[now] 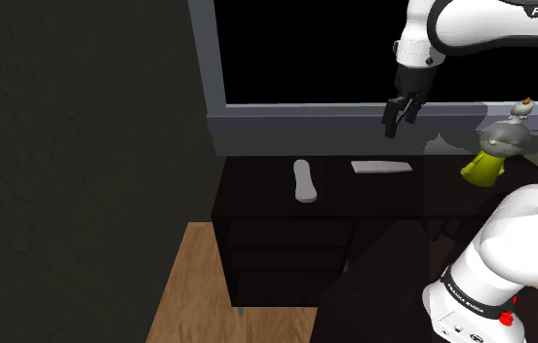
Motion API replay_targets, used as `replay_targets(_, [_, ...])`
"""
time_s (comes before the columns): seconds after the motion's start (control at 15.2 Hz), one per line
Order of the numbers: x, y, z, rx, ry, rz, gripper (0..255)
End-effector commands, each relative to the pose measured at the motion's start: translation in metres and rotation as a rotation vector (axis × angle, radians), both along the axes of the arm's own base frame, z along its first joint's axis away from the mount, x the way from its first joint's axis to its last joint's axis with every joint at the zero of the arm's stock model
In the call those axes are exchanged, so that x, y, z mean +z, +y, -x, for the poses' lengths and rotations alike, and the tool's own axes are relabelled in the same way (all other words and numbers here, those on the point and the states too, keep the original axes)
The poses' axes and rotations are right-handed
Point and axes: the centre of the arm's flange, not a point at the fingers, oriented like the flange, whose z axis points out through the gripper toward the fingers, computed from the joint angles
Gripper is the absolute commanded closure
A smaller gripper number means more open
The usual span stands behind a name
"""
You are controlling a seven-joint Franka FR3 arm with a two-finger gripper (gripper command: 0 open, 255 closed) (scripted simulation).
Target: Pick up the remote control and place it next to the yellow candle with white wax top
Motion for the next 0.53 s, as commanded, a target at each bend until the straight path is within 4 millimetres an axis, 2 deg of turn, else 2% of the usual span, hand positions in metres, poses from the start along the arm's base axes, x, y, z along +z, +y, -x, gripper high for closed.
replay_targets(0.0, [0.000, 0.000, 0.000, 0.000, 0.000, 0.000, 0])
replay_targets(0.46, [-0.061, 0.033, -0.058, -0.176, -0.012, -0.039, 0])
